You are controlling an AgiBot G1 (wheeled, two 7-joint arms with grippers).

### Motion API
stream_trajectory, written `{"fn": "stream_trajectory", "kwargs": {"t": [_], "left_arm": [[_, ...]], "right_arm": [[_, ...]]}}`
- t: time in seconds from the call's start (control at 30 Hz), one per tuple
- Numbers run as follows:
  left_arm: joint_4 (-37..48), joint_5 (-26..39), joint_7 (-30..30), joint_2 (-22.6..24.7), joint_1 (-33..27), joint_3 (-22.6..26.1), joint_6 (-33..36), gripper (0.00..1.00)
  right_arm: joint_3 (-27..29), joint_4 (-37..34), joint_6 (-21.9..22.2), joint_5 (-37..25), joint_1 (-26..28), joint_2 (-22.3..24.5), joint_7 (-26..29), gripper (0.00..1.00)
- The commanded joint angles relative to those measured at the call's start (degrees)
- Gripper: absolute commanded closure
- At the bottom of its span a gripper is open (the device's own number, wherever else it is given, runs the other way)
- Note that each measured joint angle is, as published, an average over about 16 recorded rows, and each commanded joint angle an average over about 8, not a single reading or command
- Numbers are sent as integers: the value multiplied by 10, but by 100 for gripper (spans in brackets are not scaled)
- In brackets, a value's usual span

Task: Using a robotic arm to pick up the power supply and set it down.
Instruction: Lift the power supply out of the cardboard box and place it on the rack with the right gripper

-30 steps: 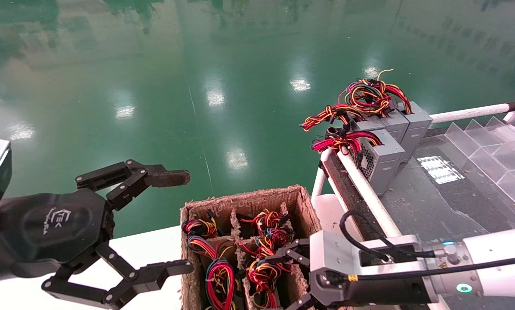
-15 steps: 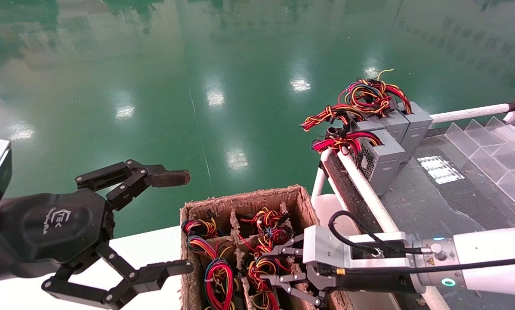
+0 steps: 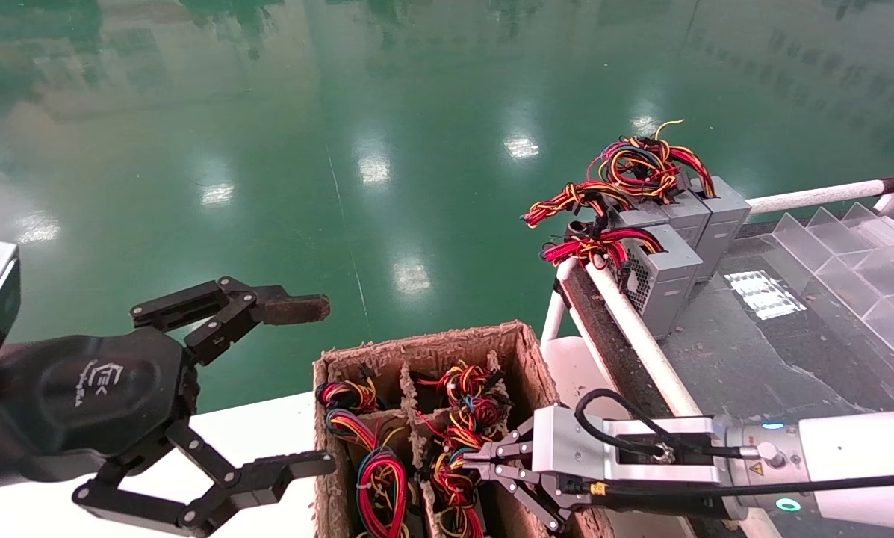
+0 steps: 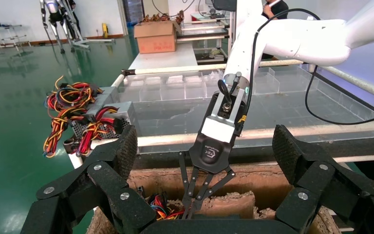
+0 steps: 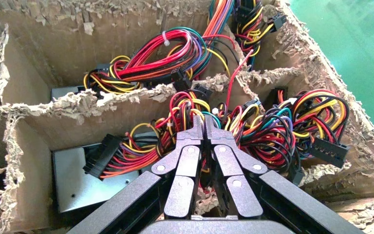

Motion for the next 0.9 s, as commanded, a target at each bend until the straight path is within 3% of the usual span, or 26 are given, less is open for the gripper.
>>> {"fn": "stream_trajectory", "kwargs": {"t": [0.03,0.9], "left_arm": [[0,0,0,0,0,0,0,0],[0,0,0,0,0,0,0,0]], "right_arm": [[1,1,1,2,-2,1,-1,100],[70,6,-33,130,6,49,-15,100]]}}
